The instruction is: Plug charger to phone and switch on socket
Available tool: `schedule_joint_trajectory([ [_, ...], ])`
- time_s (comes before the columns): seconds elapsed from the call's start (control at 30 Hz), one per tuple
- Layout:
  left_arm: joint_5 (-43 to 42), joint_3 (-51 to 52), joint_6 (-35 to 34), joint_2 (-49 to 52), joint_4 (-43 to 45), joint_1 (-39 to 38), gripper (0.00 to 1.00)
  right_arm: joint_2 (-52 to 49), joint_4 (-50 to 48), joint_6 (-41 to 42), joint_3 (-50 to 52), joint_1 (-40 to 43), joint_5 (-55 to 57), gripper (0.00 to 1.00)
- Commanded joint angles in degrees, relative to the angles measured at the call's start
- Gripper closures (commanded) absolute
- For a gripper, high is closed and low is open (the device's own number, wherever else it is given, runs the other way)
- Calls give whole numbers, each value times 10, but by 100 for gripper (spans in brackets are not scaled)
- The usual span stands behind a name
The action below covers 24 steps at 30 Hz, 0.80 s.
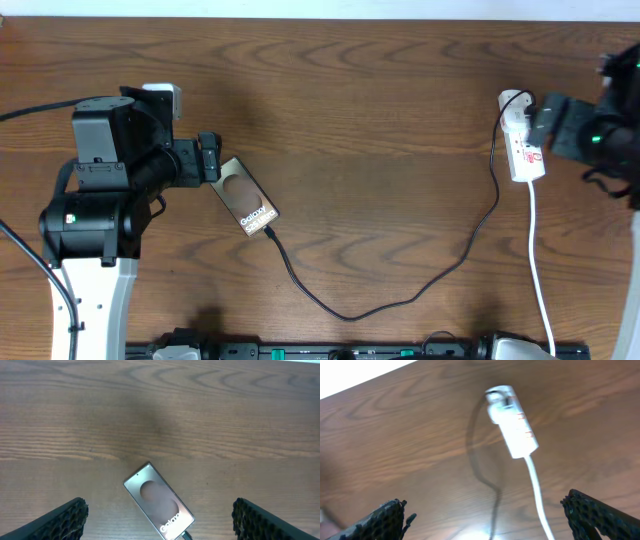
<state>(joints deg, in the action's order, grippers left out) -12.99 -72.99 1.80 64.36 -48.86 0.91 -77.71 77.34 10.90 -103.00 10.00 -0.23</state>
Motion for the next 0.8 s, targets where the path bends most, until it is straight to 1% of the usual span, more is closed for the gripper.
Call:
schedule_joint_trajectory([
  [0.0,0,-6,10,0,-4,-1,7,-29,2,-60,-4,89,-5,1],
  [0.07,0,-6,10,0,-4,-1,7,-61,-4,-101,-4,151,-42,1],
  [0.1,0,-6,10,0,-4,-1,7,-71,-9,-118,-4,166,-61,1],
  [0.13,0,-6,10,0,-4,-1,7,-88,-17,-160,-4,188,-106,1],
  [0.17,0,-6,10,0,-4,-1,7,-110,-22,-226,-4,210,-170,1],
  [0.2,0,-6,10,0,-4,-1,7,-129,-22,-267,-4,225,-218,1],
  [0.27,0,-6,10,0,-4,-1,7,-163,-21,-310,-4,249,-285,1],
  [0.3,0,-6,10,0,-4,-1,7,-190,-22,-322,-4,263,-313,1],
  [0.37,0,-6,10,0,-4,-1,7,-244,-35,-322,-4,278,-321,1],
  [0.47,0,-6,10,0,-4,-1,7,-304,-57,-319,-4,281,-318,1],
  [0.6,0,-6,10,0,-4,-1,7,-386,-58,-311,-4,280,-333,1],
  [0.67,0,-6,10,0,-4,-1,7,-417,-60,-340,-4,278,-367,1],
  [0.73,0,-6,10,0,-4,-1,7,-445,-60,-394,-4,276,-413,1],
  [0.77,0,-6,10,0,-4,-1,7,-454,-62,-405,-4,275,-421,1],
])
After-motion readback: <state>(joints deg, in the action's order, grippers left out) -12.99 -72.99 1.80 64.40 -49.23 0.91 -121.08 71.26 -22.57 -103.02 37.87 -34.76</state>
